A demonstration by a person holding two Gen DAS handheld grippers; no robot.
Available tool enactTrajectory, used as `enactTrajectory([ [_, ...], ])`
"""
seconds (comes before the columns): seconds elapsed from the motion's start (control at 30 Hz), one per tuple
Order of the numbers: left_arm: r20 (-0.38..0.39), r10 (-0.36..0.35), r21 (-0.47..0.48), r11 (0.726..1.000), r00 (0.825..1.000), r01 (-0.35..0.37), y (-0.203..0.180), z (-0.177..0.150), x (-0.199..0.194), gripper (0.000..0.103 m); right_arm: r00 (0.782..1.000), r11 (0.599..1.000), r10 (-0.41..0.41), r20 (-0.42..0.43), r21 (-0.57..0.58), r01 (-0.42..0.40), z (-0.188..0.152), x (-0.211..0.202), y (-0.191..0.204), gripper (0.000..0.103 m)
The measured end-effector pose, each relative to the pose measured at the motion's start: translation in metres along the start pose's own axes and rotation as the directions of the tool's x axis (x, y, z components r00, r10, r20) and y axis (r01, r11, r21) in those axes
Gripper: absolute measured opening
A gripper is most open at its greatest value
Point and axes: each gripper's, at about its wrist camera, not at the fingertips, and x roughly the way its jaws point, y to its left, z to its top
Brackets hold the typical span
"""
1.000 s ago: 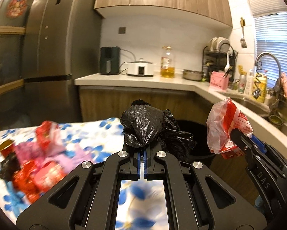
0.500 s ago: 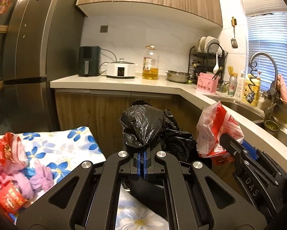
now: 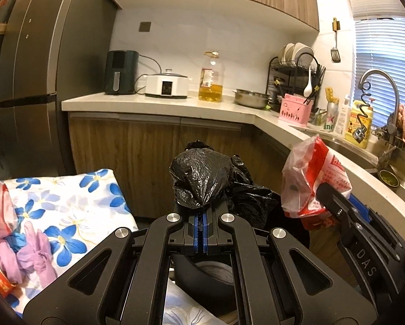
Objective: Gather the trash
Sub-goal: 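Carry the black bag and wrapper over the black bin with both tools, then open both tools to drop the bag and wrapper into the bin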
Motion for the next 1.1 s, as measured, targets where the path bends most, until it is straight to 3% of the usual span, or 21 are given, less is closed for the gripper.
enactTrajectory([
  [0.33, -0.027, -0.031, 0.012, 0.999, 0.999, 0.031, -0.003, -0.011, 0.025, 0.004, 1.0, 1.0, -0.005, 0.005, -0.005, 0.005, -0.005, 0.011, -0.001, 0.038],
  [0.43, -0.044, -0.033, 0.008, 0.999, 0.998, 0.034, 0.0, -0.014, 0.032, 0.024, 1.0, 1.0, -0.004, 0.0, 0.005, 0.004, -0.005, 0.015, -0.005, 0.043],
  [0.5, -0.042, -0.042, -0.014, 0.999, 0.998, 0.042, 0.005, -0.016, 0.033, 0.046, 1.0, 1.0, 0.0, -0.004, 0.013, 0.0, -0.005, 0.017, -0.009, 0.045],
  [0.8, -0.022, 0.008, -0.028, 1.0, 1.0, -0.009, 0.015, -0.018, 0.021, 0.074, 1.0, 1.0, -0.023, -0.007, 0.02, 0.024, -0.006, 0.01, -0.013, 0.057],
  [1.1, -0.014, 0.073, -0.044, 0.996, 0.997, -0.074, 0.028, -0.024, -0.012, 0.091, 1.0, 1.0, -0.006, 0.009, 0.012, 0.005, -0.006, -0.014, -0.002, 0.072],
])
